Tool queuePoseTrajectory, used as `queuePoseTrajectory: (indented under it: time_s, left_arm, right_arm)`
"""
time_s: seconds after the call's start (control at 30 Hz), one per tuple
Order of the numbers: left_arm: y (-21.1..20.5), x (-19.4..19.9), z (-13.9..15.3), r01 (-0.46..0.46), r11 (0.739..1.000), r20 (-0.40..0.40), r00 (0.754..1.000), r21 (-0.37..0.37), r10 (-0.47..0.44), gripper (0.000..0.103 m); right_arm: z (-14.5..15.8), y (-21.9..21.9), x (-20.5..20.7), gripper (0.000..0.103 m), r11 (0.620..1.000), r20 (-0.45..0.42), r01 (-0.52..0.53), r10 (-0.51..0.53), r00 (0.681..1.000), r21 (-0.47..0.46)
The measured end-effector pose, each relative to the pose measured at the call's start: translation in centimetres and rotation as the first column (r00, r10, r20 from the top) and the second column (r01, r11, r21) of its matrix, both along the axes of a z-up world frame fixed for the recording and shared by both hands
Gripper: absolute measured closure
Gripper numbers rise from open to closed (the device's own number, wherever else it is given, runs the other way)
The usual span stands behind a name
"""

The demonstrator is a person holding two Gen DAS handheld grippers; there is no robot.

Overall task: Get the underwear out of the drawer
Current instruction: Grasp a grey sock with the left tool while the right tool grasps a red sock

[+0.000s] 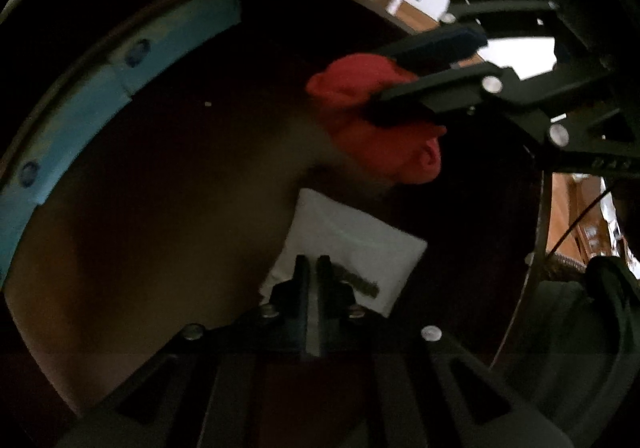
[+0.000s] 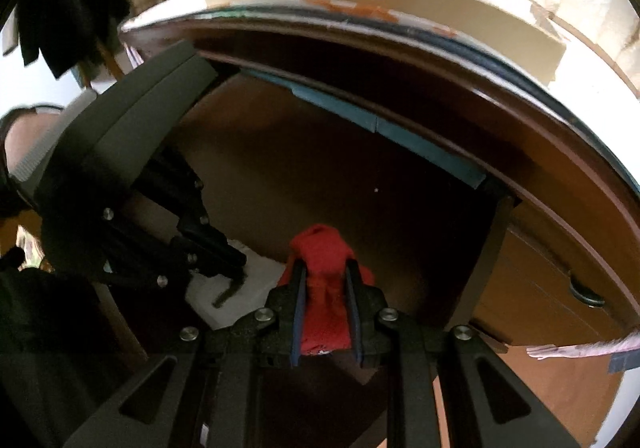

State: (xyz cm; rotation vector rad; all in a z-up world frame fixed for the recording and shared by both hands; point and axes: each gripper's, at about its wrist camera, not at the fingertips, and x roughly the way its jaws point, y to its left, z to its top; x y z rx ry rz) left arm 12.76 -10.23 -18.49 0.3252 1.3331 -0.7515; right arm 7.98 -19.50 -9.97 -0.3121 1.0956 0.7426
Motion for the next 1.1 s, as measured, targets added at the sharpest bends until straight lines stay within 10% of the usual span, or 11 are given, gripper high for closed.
queuePoseTrajectory:
  time_s: [0.3,0.37,0.43,0.5,0.77,1.1]
  left_arm:
    - [2.3,-0.6,0.8,-0.073,0.997,0.049,0.996,0.019,0.072,0.103]
    - [1.9,-0.5,0.9,-0.047,0.999,0.007,0.999,-0.002,0.047,0.086]
    - [1.3,-0.7,0.8,-0.009,1.0,-0.01,1.0,-0.008,0.009,0.041]
    - [0.5,-0.9,0.8,0.02,1.0,-0.021,1.0,-0.01,-0.02,0.037]
    - [-1.9,1.1,-1.7,0.062,0.996,-0.07,0.996,0.064,-0.058,0.044]
    - [-3.9,1.2,-0.7,0.107,0.992,-0.023,0.994,0.07,-0.106,0.097]
  right_arm:
    - [0.6,-1.2,-0.3,0.083,1.0,0.02,0.017,-0.017,1.0,0.016]
    - [0.3,-1.0,1.4,0.083,1.0,0.017,0.018,-0.019,1.0,0.019]
    - [0.4,-1.2,1.5,0.083,1.0,0.022,0.021,-0.021,1.0,0.014]
    - [0.2,-1.5,1.6,0.083,1.0,0.024,0.022,-0.022,0.999,0.014]
    - [-1.0,-2.2,1.7,0.083,0.999,0.033,0.026,-0.027,0.999,0.029]
    - [-1.1,-2.4,1.8,0.083,0.997,0.034,0.052,-0.054,0.998,0.062]
